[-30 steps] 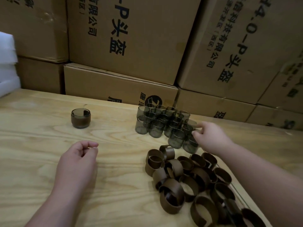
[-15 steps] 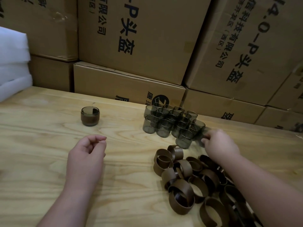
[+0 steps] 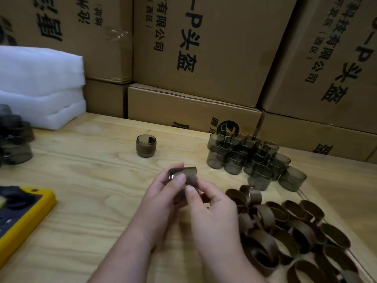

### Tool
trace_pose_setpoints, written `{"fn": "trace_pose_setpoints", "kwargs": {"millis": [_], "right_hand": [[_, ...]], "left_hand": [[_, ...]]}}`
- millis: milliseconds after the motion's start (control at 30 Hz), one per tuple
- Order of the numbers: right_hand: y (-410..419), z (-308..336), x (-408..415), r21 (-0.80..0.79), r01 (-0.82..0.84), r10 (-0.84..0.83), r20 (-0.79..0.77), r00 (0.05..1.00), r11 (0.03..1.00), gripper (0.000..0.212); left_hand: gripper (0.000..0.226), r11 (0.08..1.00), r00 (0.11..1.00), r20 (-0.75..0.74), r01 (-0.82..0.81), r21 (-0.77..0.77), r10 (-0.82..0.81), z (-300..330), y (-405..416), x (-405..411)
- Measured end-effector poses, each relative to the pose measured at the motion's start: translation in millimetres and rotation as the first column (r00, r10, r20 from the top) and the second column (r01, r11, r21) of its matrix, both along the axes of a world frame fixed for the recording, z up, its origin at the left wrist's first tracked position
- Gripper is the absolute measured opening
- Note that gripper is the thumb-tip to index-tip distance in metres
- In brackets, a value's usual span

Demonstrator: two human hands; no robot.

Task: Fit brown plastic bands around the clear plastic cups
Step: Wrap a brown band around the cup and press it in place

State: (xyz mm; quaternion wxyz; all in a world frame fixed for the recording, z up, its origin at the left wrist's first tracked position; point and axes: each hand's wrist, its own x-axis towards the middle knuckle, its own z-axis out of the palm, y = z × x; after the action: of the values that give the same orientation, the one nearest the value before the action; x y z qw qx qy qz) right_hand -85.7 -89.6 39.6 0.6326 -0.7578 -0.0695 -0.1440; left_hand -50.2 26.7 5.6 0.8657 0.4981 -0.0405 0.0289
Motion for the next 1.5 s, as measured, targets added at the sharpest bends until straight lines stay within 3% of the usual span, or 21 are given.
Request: {"fn": "trace_pose_setpoints", "kwargs": {"millis": [133,200,300,333,400,500,700,833,933,1033,1133,1300,1400,1500], "right_hand": [[9,-28,8,-0.009,0.041,-0.04,0.025,0.999,0.999,0.045],[8,-35,11,-0.004,-0.024,0.024,0.019,1.0,1.0,0.054],[8,-38,16,0.019,-0.04,0.039,0.024,0.999,0.999,0.026],[8,-36,17,0.084,-0.032,0.033,-0.003,0.999,0.996,0.013],[7,-38,20,0.143,-0.002,0.011,-0.056,0.998,0.99,0.033],[4,-39,27,0.107,0.052,-0.043,-0.087,0.995,0.993,0.04],[4,-43,34,0.146,0.118,-0.107,-0.081,0.991,0.982,0.018],[7,-41,29,0.251,0.035,-0.001,-0.133,0.991,0.967,0.015],[8,-39,25,0.166,-0.057,0.08,-0.13,0.988,0.985,0.046],[10,-39,25,0.061,-0.025,0.031,-0.094,0.995,0.998,0.031],[9,-40,25,0.111,-0.05,0.06,-0.088,0.994,0.993,0.019],[15,-40,22,0.22,-0.161,0.161,0.02,0.987,0.962,0.04],[17,-42,20,0.203,-0.199,0.193,0.048,0.98,0.959,0.045],[16,-43,20,0.154,-0.148,0.146,0.022,0.989,0.977,0.037]], "left_hand": [[0.071,0.975,0.974,-0.107,-0.209,-0.08,0.2,4,7,5],[0.061,0.96,0.961,-0.126,-0.258,-0.109,0.245,5,8,6],[0.049,0.947,0.952,-0.138,-0.29,-0.135,0.272,3,5,7],[0.051,0.947,0.952,-0.13,-0.294,-0.129,0.278,3,3,7],[0.054,0.948,0.952,-0.112,-0.298,-0.112,0.286,2,1,5],[0.05,0.959,0.956,-0.106,-0.279,-0.051,0.273,5,-3,2],[0.036,0.98,0.98,-0.018,-0.198,0.01,0.199,1,-3,2],[0.03,0.987,0.987,0.036,-0.158,0.035,0.157,-3,0,1],[0.024,0.975,0.98,0.092,-0.187,0.119,0.177,-5,-3,1],[0.018,0.946,0.963,0.124,-0.261,0.191,0.24,-5,-5,3],[0.015,0.94,0.96,0.092,-0.278,0.199,0.264,-4,-7,3],[0.019,0.967,0.969,-0.034,-0.244,0.074,0.247,-4,-8,4],[0.032,0.97,0.971,-0.045,-0.233,0.074,0.236,-3,-5,3],[0.029,0.963,0.966,-0.025,-0.253,0.088,0.256,-3,-5,2]]}}
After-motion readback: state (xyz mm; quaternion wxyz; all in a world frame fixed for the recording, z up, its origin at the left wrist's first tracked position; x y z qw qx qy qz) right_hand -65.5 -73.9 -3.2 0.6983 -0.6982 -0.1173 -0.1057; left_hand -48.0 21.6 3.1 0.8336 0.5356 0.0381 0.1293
